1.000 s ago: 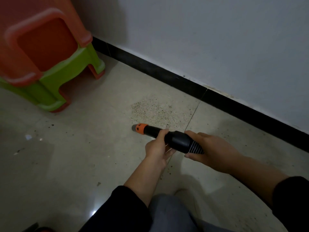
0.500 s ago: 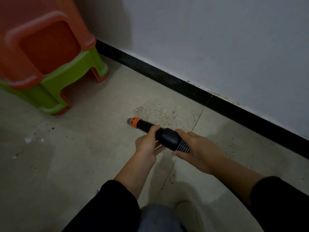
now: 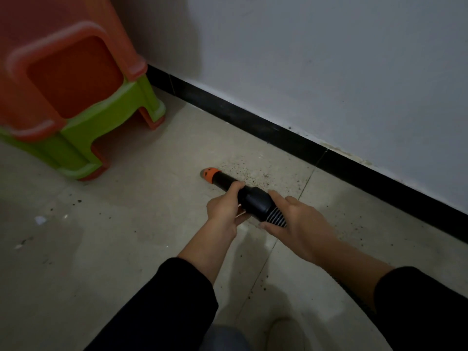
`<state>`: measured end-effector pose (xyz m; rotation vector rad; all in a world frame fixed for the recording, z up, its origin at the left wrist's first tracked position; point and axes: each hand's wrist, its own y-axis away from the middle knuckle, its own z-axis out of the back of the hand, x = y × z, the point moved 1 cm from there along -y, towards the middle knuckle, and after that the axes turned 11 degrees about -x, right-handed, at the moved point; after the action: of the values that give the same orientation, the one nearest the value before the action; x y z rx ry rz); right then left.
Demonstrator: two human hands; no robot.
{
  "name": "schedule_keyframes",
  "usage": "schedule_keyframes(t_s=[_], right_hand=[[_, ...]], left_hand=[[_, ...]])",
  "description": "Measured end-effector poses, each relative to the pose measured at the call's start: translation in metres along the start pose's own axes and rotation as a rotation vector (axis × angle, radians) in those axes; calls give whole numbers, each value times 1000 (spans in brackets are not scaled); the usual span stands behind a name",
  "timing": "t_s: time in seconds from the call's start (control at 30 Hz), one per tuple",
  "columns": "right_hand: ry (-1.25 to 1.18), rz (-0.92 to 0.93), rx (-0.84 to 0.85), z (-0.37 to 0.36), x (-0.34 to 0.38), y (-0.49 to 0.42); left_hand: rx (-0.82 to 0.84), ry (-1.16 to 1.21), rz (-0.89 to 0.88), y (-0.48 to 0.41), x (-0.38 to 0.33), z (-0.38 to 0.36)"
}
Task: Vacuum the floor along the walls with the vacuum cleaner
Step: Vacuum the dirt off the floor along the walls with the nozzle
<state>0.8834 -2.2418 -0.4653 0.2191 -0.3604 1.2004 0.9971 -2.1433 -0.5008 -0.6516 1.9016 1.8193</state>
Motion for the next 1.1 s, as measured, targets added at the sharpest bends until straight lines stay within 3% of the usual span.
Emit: schedule_keyframes(t_s=[0.6, 1.1], right_hand=[[49, -118, -91, 4, -29, -8], [66, -282, -155, 3, -56, -4]], left_hand=[[55, -32, -16, -11, 3, -48], [217, -56, 18, -15, 15, -76]])
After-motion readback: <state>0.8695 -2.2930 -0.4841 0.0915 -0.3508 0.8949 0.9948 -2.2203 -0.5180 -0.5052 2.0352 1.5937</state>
